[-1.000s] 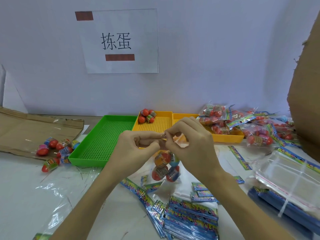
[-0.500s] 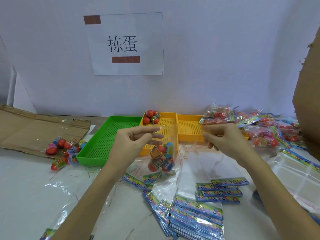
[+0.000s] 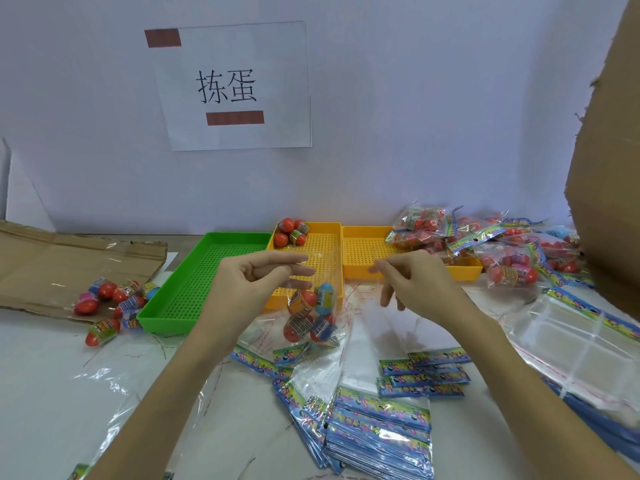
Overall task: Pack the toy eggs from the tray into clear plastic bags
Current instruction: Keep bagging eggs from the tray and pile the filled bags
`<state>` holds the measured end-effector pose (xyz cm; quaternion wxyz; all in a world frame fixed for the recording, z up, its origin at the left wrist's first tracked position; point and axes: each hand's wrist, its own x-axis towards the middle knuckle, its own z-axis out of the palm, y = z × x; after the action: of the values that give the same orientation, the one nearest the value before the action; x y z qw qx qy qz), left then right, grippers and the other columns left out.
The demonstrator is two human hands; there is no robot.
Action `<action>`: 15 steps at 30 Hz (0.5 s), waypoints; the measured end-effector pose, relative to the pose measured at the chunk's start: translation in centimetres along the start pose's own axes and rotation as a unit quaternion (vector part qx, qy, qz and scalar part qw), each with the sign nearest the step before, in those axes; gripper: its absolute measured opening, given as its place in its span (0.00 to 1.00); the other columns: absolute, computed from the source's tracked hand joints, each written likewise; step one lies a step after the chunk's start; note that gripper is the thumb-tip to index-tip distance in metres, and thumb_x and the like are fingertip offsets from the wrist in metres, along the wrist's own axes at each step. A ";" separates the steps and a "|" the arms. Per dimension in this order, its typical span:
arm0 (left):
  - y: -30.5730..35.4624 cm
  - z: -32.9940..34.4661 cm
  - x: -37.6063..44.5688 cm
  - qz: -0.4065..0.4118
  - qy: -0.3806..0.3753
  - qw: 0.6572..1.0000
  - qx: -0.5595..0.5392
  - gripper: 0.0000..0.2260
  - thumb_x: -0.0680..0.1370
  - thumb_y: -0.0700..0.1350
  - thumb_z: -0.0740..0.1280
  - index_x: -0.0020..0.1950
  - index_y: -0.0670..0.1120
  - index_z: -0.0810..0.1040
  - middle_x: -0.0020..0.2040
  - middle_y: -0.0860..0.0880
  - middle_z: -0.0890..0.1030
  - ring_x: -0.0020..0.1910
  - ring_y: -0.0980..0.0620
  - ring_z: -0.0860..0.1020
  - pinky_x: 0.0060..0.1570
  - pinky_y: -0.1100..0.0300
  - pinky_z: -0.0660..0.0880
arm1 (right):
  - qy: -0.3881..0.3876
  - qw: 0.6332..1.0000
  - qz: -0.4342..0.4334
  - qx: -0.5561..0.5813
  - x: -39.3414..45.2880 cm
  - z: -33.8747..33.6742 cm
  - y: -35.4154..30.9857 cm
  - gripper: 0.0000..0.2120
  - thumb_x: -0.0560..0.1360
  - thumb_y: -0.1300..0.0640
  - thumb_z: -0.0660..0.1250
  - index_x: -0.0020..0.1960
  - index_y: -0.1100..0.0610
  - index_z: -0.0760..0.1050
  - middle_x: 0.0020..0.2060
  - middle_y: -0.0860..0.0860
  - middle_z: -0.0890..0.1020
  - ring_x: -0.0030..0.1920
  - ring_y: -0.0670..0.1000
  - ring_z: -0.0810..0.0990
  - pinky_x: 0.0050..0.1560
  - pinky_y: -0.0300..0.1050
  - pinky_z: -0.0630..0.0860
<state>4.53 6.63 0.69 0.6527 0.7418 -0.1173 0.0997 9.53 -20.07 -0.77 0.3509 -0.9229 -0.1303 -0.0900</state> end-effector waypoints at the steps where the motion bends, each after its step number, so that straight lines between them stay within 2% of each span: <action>1: 0.0 0.0 0.0 -0.001 0.000 1.000 -0.001 0.11 0.82 0.33 0.66 0.56 0.42 0.87 0.49 0.46 0.89 0.48 0.46 0.89 0.50 0.63 0.82 | 0.010 1.000 0.002 0.027 0.1 0.0 0.0 0.13 0.85 0.51 0.62 0.63 0.53 0.82 0.28 0.46 0.84 0.23 0.46 0.79 0.28 0.31 0.73; 3: 0.0 0.0 0.0 -0.003 0.000 1.000 -0.004 0.10 0.82 0.33 0.67 0.56 0.42 0.87 0.49 0.45 0.89 0.48 0.45 0.89 0.50 0.63 0.82 | 0.030 0.998 -0.002 0.061 -0.1 0.0 -0.2 0.11 0.84 0.56 0.65 0.65 0.52 0.80 0.29 0.47 0.85 0.25 0.45 0.81 0.28 0.34 0.76; 5: -0.1 0.0 0.0 -0.006 -0.002 1.000 -0.006 0.10 0.82 0.33 0.67 0.57 0.42 0.87 0.49 0.45 0.89 0.49 0.45 0.89 0.51 0.61 0.82 | 0.016 0.997 -0.021 0.076 -0.3 -0.1 -0.6 0.15 0.83 0.63 0.65 0.64 0.49 0.80 0.41 0.46 0.87 0.36 0.45 0.85 0.33 0.38 0.80; 7: -0.1 0.0 0.0 -0.007 -0.003 1.000 -0.008 0.10 0.82 0.34 0.67 0.57 0.42 0.87 0.50 0.45 0.89 0.49 0.44 0.89 0.52 0.60 0.83 | -0.007 0.999 -0.038 0.017 -0.4 -0.1 -0.9 0.18 0.81 0.66 0.64 0.55 0.47 0.86 0.56 0.45 0.82 0.50 0.43 0.83 0.46 0.42 0.82; 8: -0.1 0.0 0.1 -0.006 -0.004 1.000 -0.009 0.10 0.82 0.34 0.67 0.57 0.42 0.87 0.50 0.45 0.89 0.49 0.44 0.88 0.52 0.60 0.83 | -0.009 0.999 -0.039 -0.010 -0.4 -0.1 -1.1 0.19 0.81 0.67 0.63 0.50 0.47 0.87 0.59 0.45 0.82 0.54 0.43 0.80 0.52 0.44 0.82; 9: -0.2 -0.1 0.1 -0.006 -0.004 1.000 -0.010 0.10 0.82 0.34 0.67 0.57 0.42 0.87 0.50 0.45 0.89 0.49 0.44 0.88 0.52 0.60 0.83 | -0.013 0.999 -0.034 -0.013 -0.3 -0.2 -1.3 0.21 0.80 0.68 0.61 0.48 0.48 0.88 0.59 0.46 0.83 0.53 0.42 0.80 0.52 0.43 0.81; 12: -0.3 -0.1 0.1 -0.002 -0.007 1.000 -0.009 0.10 0.83 0.34 0.67 0.57 0.42 0.87 0.50 0.45 0.89 0.49 0.44 0.88 0.52 0.60 0.83 | -0.081 0.990 -0.007 0.119 -0.7 -0.1 -2.0 0.17 0.84 0.64 0.58 0.60 0.48 0.81 0.43 0.51 0.89 0.38 0.48 0.87 0.32 0.39 0.78; 13: -0.3 0.0 0.1 -0.001 -0.007 1.000 -0.008 0.10 0.83 0.34 0.67 0.57 0.42 0.87 0.50 0.45 0.89 0.49 0.44 0.88 0.52 0.60 0.83 | -0.108 0.979 -0.004 0.173 -0.9 0.0 -2.3 0.14 0.86 0.61 0.58 0.62 0.50 0.80 0.40 0.52 0.88 0.37 0.51 0.87 0.29 0.39 0.77; 15: -0.3 0.0 0.2 -0.001 -0.007 1.000 -0.010 0.10 0.83 0.34 0.67 0.57 0.42 0.87 0.50 0.45 0.89 0.49 0.44 0.89 0.52 0.61 0.82 | -0.125 0.963 -0.010 0.241 -1.0 0.3 -2.9 0.13 0.86 0.54 0.61 0.59 0.54 0.83 0.44 0.50 0.89 0.43 0.51 0.88 0.35 0.39 0.80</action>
<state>4.81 6.61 0.43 0.6590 0.7363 -0.1219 0.0931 7.73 -17.94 0.61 0.5425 -0.8138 -0.2004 0.0563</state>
